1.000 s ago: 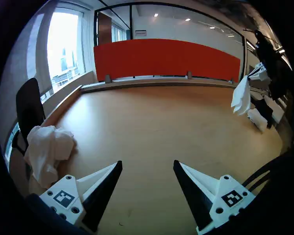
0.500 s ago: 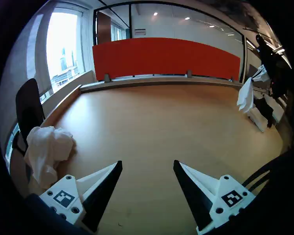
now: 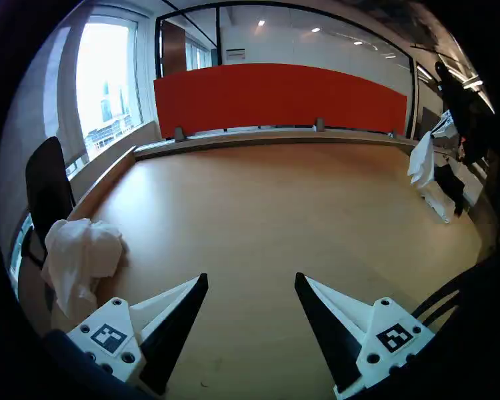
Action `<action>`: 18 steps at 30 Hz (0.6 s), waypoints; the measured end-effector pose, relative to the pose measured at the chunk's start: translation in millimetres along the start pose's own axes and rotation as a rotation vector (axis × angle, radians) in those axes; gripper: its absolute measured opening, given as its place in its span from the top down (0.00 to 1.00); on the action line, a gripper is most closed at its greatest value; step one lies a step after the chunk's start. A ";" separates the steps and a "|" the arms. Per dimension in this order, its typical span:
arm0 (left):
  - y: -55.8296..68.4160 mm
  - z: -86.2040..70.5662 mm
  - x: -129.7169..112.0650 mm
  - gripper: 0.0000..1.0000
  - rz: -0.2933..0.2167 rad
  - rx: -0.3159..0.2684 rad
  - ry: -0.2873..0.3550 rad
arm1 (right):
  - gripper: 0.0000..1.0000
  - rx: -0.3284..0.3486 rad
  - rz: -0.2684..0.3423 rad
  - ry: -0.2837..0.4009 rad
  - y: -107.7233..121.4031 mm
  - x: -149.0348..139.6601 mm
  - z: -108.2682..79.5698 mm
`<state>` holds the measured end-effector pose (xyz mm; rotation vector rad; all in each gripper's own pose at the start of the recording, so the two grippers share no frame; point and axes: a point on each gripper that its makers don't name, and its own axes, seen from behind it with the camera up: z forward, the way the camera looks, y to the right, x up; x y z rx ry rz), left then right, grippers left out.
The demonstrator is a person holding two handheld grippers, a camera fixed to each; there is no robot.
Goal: Fold towel
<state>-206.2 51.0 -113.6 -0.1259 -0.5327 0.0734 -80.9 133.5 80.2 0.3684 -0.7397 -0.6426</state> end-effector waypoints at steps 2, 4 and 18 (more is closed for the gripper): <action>1.3 -0.3 0.1 0.03 0.002 -0.001 0.000 | 0.98 -0.007 0.005 -0.008 5.1 -4.6 -0.4; 2.6 -0.6 0.0 0.03 0.004 -0.002 -0.001 | 0.98 -0.014 0.010 -0.015 10.0 -9.5 -1.2; 11.8 -0.7 2.3 0.03 0.019 -0.013 -0.003 | 0.98 -0.043 0.051 -0.064 26.5 -50.3 -11.8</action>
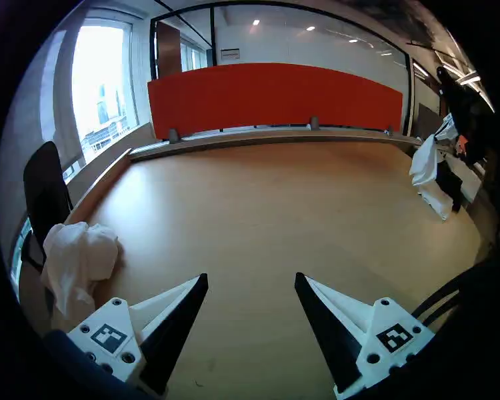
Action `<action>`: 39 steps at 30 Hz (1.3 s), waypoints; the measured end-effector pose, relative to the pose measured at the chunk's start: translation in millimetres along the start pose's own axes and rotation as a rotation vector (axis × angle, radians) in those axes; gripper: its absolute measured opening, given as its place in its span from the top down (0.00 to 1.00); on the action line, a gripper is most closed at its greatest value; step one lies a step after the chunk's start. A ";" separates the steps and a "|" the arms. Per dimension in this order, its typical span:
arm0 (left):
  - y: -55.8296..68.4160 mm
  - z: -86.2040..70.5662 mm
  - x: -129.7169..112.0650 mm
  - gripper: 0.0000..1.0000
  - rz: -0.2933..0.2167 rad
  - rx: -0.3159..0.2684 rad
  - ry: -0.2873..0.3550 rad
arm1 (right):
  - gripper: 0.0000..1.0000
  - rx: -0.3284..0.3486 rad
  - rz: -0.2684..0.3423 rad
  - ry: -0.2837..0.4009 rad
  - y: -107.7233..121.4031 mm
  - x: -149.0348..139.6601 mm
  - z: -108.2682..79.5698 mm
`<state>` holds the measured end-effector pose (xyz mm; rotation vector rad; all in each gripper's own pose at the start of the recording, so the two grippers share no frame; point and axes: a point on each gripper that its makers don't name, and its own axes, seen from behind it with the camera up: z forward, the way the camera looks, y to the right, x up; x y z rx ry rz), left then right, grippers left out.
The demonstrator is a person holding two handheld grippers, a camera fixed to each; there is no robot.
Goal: Fold towel
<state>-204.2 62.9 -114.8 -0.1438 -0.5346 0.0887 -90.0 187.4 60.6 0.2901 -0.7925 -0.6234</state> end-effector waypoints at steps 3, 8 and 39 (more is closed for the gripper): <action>1.6 -0.2 0.6 0.03 0.004 -0.003 0.000 | 0.98 -0.004 0.017 -0.015 1.4 -14.9 -2.3; 3.5 0.1 0.4 0.03 0.010 -0.006 -0.003 | 0.98 -0.013 0.045 -0.047 0.6 -44.5 -5.8; 1.8 -2.4 0.5 0.03 0.036 -0.004 -0.013 | 0.98 -0.015 0.237 -0.238 -31.0 -181.7 1.4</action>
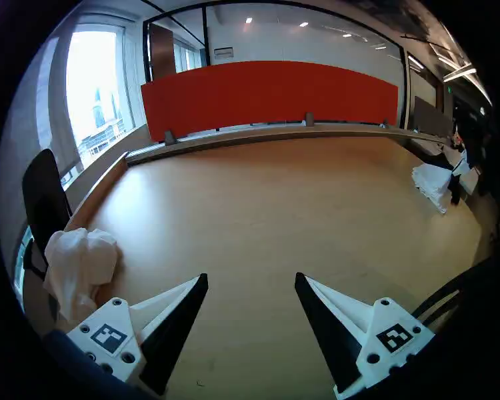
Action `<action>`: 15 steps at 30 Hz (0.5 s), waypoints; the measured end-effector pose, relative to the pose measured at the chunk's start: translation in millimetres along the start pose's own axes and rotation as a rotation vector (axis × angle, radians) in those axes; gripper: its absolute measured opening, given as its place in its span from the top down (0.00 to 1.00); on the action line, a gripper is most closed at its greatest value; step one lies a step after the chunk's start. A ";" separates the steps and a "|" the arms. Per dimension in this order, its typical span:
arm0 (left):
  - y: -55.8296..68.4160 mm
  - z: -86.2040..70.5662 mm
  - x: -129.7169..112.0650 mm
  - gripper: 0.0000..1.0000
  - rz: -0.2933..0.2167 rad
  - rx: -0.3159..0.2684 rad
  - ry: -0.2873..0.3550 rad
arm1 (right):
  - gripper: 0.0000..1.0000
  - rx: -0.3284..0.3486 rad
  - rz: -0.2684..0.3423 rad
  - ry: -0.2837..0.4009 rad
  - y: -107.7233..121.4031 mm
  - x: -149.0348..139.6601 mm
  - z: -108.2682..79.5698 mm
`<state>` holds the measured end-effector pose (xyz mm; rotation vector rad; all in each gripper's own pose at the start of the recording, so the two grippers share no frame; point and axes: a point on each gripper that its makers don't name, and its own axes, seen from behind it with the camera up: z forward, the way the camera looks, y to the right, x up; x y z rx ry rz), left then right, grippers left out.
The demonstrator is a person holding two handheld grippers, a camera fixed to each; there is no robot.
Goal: Fold towel
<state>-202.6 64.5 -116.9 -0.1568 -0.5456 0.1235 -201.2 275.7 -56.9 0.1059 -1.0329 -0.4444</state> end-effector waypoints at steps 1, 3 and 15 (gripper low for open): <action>0.0 -0.3 -0.1 0.03 0.001 0.000 0.000 | 0.98 0.000 0.005 -0.001 -0.2 -1.3 0.5; 0.0 -0.9 -0.3 0.03 0.002 0.000 0.000 | 0.98 0.001 0.016 -0.004 -0.6 -4.0 1.5; -1.2 -3.1 -1.0 0.03 0.005 0.008 -0.001 | 0.98 0.005 0.034 -0.052 -1.0 -20.1 7.4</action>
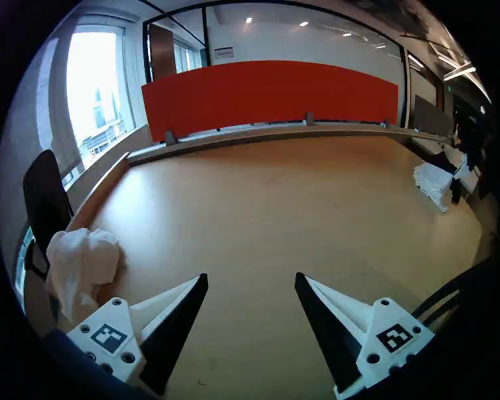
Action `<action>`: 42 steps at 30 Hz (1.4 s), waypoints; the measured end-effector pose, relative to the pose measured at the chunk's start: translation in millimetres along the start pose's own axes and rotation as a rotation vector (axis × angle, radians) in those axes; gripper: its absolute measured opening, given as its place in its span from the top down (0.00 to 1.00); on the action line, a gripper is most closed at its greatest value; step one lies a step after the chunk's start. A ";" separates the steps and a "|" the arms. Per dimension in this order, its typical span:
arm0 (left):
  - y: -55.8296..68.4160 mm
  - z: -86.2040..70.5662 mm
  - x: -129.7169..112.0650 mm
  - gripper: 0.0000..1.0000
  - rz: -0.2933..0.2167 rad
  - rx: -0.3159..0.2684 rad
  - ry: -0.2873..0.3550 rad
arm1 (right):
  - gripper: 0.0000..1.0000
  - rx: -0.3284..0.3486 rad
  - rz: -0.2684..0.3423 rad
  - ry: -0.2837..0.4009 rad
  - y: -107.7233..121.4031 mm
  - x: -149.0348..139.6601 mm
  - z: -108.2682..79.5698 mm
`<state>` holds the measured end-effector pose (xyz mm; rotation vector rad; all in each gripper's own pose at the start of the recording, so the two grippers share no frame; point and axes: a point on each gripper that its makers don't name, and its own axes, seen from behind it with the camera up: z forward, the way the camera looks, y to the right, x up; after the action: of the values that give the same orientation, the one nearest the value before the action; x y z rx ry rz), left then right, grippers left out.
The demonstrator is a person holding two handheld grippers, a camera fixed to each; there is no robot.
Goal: Fold towel
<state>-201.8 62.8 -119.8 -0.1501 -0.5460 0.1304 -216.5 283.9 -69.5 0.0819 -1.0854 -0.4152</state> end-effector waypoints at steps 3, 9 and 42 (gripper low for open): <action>-1.0 -0.7 -0.7 0.03 0.000 0.003 -0.001 | 0.98 0.003 0.000 -0.018 -1.8 -7.1 2.7; -0.7 -0.8 -2.3 0.03 -0.002 0.003 -0.005 | 0.98 -0.001 -0.006 -0.040 -2.6 -15.9 6.1; 1.3 0.6 -3.2 0.03 0.005 0.003 -0.013 | 0.95 -0.021 0.021 -0.089 3.6 -29.1 15.5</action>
<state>-204.9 63.6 -121.2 -0.1477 -0.5588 0.1371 -240.5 299.9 -85.7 0.0340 -1.1681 -0.4147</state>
